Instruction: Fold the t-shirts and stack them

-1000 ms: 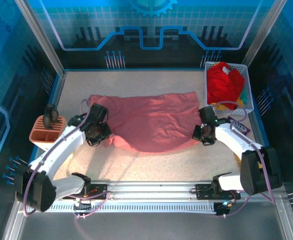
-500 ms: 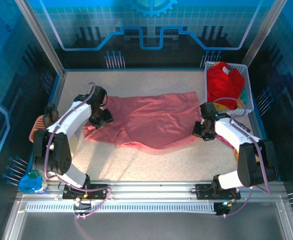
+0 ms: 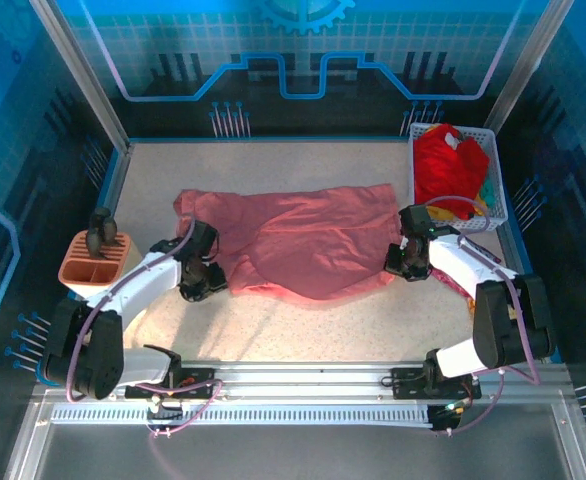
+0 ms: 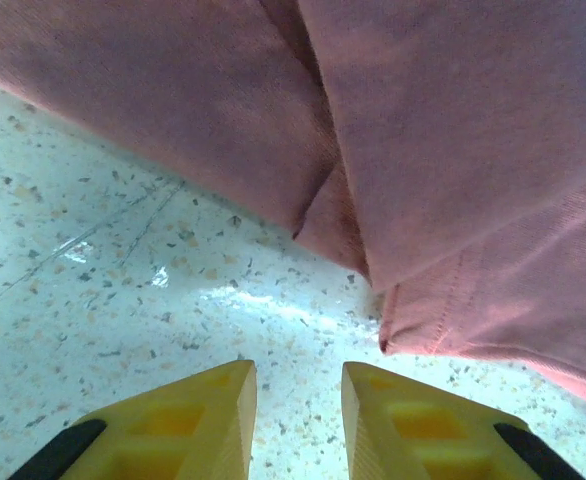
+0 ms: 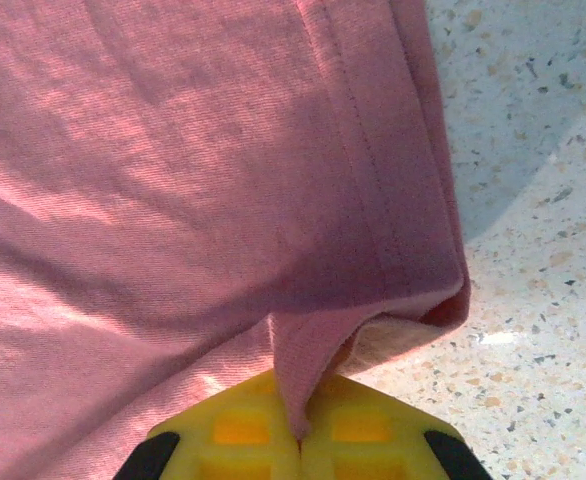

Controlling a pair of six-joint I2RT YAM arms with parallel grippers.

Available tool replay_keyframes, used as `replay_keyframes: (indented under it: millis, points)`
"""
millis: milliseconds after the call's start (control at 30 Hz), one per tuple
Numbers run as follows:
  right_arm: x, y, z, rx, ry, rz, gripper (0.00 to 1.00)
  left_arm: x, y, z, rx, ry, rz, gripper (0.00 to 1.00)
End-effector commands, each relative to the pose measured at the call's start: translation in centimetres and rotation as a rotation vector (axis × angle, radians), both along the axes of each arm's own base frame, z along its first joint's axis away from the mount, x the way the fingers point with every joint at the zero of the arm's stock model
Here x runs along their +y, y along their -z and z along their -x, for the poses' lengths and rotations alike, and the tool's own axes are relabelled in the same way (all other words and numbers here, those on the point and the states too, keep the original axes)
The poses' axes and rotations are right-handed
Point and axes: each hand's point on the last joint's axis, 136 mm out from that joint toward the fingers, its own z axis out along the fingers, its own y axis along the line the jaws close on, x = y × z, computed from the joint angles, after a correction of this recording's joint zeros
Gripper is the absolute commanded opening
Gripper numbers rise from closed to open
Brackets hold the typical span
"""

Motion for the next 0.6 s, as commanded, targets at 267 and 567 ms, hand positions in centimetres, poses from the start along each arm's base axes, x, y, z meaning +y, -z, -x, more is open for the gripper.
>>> replay_keyframes:
  millis: [267, 567]
  points:
    - [-0.2, 0.6, 0.4, 0.015, -0.002, -0.023, 0.0, -1.0, 0.3, -3.3, -0.139, -0.019, -0.039, 0.35]
    - [-0.5, 0.6, 0.4, 0.015, 0.008, -0.032, 0.0, -0.8, 1.7, -3.6, -0.108, -0.023, -0.07, 0.31]
